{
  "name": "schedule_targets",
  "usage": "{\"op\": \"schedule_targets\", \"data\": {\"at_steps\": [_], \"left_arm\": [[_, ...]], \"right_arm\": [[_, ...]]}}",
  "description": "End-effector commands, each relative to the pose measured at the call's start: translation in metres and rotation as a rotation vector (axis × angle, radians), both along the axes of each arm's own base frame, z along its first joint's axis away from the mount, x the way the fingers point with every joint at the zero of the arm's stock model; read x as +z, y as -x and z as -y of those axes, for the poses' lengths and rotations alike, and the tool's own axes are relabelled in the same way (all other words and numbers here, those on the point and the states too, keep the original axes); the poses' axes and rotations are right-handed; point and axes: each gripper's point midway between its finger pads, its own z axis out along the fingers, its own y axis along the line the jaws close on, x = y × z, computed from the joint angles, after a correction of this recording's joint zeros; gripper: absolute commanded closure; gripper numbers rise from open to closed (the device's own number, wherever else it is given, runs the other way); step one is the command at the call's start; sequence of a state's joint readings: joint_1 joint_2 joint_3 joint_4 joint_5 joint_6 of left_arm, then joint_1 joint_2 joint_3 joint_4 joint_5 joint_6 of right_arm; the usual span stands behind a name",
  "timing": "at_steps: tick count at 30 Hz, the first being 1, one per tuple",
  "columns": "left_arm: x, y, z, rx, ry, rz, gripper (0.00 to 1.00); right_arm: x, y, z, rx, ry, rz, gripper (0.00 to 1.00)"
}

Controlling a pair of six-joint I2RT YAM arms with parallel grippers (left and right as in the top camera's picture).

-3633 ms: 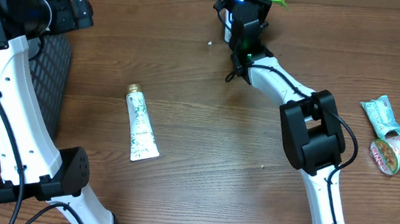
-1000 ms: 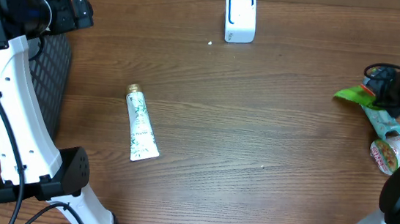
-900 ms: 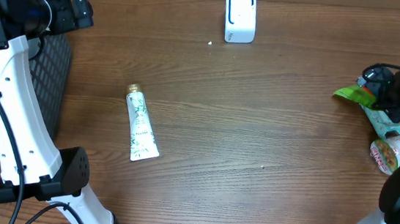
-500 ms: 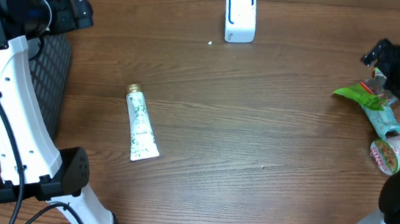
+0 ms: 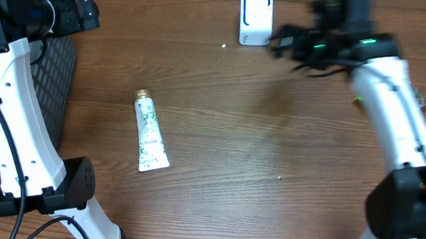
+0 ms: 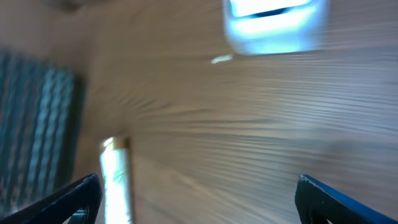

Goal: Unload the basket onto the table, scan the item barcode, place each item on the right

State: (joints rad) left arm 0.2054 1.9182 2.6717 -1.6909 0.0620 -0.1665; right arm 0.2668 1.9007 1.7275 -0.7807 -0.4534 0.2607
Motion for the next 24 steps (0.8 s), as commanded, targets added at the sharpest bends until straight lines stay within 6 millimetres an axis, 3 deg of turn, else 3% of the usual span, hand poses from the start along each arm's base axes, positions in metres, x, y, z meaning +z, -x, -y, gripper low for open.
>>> {"op": "schedule_targets", "data": {"at_steps": [1,5,9,12,18,24], "left_arm": [[0.000,0.000,-0.003,0.019,-0.001,0.001,0.00],[0.000,0.000,-0.003,0.019,-0.001,0.001,0.00],[0.000,0.000,-0.003,0.019,-0.001,0.001,0.00],[0.000,0.000,-0.003,0.019,-0.001,0.001,0.00],[0.000,0.000,-0.003,0.019,-0.001,0.001,0.00],[0.000,0.000,-0.003,0.019,-0.001,0.001,0.00]], "right_arm": [[-0.020,0.019,-0.070,0.135,0.026,0.028,0.00],[-0.054,0.042,-0.151,0.271,0.043,0.074,0.00],[-0.085,0.066,-0.203,0.359,0.060,0.098,0.00],[-0.104,0.083,-0.230,0.401,0.081,0.116,0.00],[-0.135,0.105,-0.260,0.420,0.158,0.158,0.04],[-0.170,0.108,-0.264,0.404,0.218,0.145,0.18]]}}
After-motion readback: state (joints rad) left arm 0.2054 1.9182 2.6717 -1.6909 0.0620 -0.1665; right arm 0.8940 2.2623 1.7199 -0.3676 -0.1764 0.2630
